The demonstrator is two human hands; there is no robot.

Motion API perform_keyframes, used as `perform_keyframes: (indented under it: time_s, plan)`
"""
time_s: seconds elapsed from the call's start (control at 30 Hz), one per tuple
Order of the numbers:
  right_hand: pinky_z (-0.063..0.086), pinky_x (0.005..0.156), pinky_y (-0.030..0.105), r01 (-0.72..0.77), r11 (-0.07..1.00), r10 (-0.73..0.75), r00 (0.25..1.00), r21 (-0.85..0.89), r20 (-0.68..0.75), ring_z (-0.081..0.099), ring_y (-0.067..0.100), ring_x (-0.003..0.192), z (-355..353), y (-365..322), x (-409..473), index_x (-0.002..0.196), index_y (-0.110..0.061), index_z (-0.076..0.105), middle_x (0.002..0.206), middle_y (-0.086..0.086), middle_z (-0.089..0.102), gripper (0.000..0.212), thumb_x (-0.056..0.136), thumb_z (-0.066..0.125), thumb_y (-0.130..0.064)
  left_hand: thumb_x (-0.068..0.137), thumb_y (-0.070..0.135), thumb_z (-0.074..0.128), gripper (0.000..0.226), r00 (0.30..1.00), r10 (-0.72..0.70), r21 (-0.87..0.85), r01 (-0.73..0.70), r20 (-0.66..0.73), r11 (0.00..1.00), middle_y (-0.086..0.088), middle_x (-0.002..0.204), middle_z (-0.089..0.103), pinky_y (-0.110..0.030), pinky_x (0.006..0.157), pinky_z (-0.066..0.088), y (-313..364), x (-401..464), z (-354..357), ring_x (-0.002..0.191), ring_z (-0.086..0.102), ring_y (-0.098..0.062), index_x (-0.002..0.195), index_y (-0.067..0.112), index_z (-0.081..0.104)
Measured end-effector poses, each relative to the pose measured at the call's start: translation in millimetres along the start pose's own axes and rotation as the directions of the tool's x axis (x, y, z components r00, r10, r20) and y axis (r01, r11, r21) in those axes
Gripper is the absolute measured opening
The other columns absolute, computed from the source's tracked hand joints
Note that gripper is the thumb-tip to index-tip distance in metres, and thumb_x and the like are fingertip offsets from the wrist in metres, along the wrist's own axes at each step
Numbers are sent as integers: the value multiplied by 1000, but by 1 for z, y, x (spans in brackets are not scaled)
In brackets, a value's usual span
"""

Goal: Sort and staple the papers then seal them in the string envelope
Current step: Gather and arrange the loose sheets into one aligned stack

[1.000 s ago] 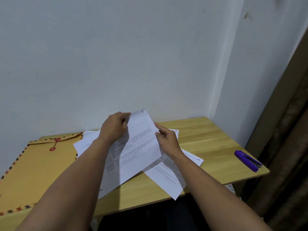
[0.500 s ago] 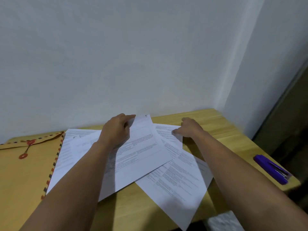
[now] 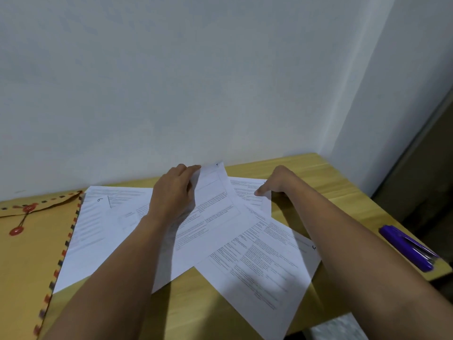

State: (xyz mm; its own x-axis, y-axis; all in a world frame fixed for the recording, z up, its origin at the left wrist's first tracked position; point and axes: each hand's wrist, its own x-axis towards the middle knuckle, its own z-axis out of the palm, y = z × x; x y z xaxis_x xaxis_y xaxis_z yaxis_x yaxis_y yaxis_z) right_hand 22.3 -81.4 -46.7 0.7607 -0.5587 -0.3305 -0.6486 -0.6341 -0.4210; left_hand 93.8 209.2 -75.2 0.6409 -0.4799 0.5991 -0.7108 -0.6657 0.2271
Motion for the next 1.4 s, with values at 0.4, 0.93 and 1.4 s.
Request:
perform_keyframes:
  time_s: [0.4, 0.93, 1.4]
  plan:
    - [53, 76, 28, 267, 787, -86, 940, 556, -330, 66, 17, 78, 4, 9, -16, 67, -16, 64, 77, -1, 70, 25, 82, 79, -4, 90, 21, 40, 45, 1000, -2, -19, 2, -15, 1000, 3, 97, 62, -31, 58, 47, 12, 4, -33, 85, 59, -21, 129, 22, 63]
    - [57, 86, 19, 775, 377, -318, 623, 507, -715, 74, 4, 86, -100, -55, -148, 88, -18, 81, 87, -7, 80, 6, 89, 81, -12, 89, 3, 53, 46, 977, 94, 35, -89, -191, 995, 5, 102, 63, -34, 59, 51, 72, 14, -166, 88, 60, -20, 128, 24, 62]
    - [56, 60, 21, 522, 176, -497, 779, 835, -382, 74, 10, 74, -99, -65, -233, 110, -16, 81, 95, -2, 81, 19, 98, 73, -29, 87, 4, 53, 45, 956, 113, -54, -132, -270, 990, 9, 97, 61, -30, 61, 46, 118, 3, -209, 86, 59, -17, 125, 26, 64]
